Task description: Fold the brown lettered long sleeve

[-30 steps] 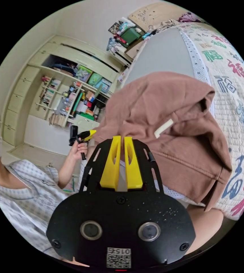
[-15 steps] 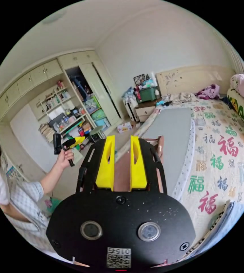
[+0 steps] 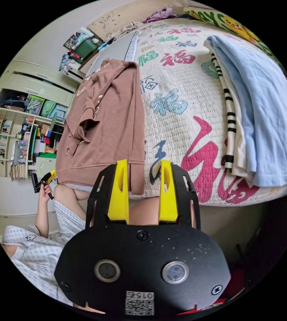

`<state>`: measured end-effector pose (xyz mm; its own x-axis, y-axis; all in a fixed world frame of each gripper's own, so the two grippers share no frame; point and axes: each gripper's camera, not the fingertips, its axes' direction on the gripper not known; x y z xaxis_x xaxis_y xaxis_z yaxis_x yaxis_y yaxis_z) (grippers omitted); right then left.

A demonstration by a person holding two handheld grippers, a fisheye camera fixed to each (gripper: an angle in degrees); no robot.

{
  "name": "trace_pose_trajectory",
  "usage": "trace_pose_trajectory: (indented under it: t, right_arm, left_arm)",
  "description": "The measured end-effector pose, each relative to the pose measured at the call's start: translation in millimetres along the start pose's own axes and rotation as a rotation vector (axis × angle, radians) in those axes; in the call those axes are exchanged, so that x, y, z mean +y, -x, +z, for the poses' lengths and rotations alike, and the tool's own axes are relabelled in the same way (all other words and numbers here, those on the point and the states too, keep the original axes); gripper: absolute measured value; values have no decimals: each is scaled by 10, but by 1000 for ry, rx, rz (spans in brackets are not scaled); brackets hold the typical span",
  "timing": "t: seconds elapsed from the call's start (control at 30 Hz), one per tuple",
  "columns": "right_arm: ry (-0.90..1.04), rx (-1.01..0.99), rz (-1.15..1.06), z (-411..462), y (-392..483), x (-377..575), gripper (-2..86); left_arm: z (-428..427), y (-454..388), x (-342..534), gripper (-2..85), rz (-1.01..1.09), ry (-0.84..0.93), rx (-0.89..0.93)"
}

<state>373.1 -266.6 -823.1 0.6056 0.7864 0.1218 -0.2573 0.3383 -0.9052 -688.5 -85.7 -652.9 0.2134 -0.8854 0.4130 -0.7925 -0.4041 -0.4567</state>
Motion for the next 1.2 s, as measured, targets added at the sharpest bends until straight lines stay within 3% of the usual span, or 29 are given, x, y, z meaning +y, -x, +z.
trace_pose_trajectory:
  t: [0.1,0.17,0.33,0.57,0.77,0.93,1.2]
  right_arm:
    - [52,-28,-7,68,209,-90,122]
    - [64,81,-23,79,433,-121,111]
    - [23,111,-42,-126,779,-20,49]
    - [54,322,-176,-298,1517,40,15]
    - [100,434,-235,-358,2090,-54,17]
    - [109,420,-215,-499,2391,-137,20]
    - [119,562,-295,-613,3140,-141,19]
  left_arm:
    - [128,-188,-8,91,13,28,-93]
    - [169,-285,-15,84,28,42,-132]
    - [216,-459,53,56,33,40,-160]
    - [310,-1061,249,39,186,20,-353]
    - [553,-1087,111,37,81,109,-320]
    - [651,-1340,185,40,120,95,-357]
    - [1181,-2251,413,35,390,115,-774]
